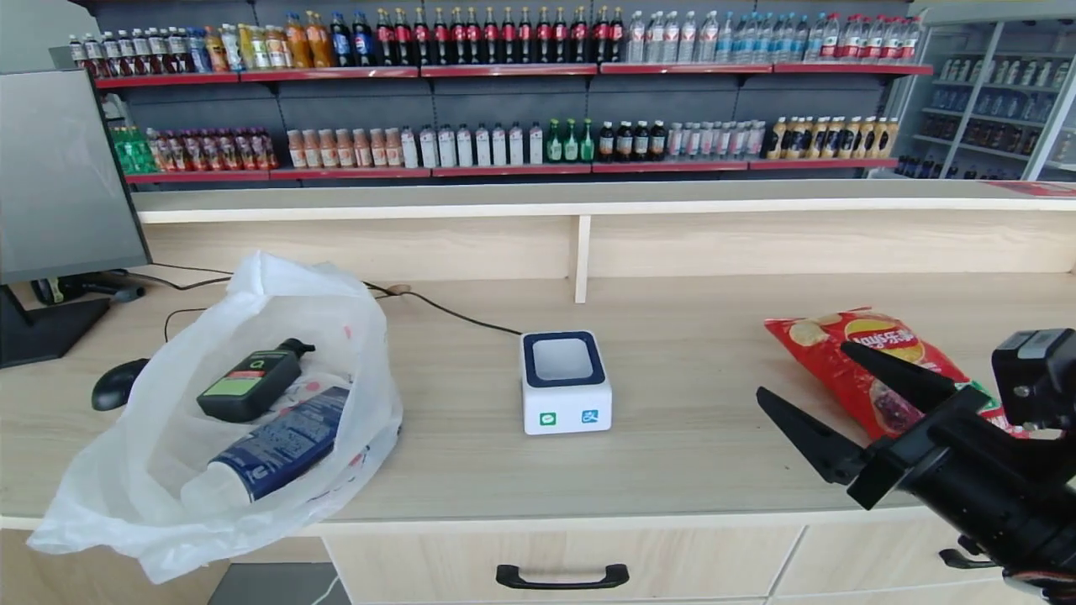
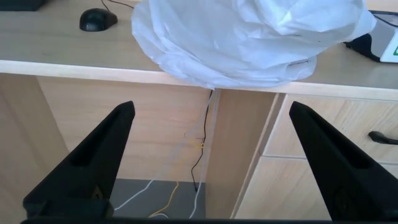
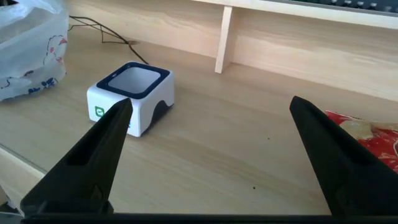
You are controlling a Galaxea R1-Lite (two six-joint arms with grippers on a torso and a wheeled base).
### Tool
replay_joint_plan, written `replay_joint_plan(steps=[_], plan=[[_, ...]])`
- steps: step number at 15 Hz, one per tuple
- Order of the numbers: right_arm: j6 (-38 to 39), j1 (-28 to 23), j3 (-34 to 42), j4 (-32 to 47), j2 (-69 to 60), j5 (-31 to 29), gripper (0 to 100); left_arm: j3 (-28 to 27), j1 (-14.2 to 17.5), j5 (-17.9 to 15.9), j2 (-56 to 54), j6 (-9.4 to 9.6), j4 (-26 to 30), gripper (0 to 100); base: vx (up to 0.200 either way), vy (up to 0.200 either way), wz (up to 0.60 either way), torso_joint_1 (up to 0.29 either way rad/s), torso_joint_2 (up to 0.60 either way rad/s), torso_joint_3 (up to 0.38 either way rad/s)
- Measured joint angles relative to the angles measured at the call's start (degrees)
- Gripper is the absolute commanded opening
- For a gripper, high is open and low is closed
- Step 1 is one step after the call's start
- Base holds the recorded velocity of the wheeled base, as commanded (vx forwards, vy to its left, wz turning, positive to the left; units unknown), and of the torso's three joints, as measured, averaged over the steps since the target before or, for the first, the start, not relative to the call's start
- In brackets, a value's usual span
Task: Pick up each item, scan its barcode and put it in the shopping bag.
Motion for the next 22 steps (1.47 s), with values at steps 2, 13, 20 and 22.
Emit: replay_joint_plan(steps=[2,13,20,22], plan=[[0.0,0.0,0.2,0.0,0.0,0.0,100,0.0,0.0,0.0,0.0,0.07,0.0,100,0.0,-0.2,0.0,0.005,0.0,0.0],[-0.2,-0.6,1.5,0.0,0.6,0.3,100,0.0,0.0,0.0,0.0,0.1,0.0,100,0.0,-0.2,0.0,0.003,0.0,0.003],[-0.3,-0.7,1.2,0.0,0.6,0.3,100,0.0,-0.1,0.0,0.0,0.18,-0.2,100,0.0,-0.029,0.0,0.002,0.0,0.0],[-0.2,-0.9,2.0,0.0,0.6,0.3,100,0.0,0.0,0.0,0.0,0.21,-0.1,100,0.0,0.0,0.0,0.0,0.0,0.0]])
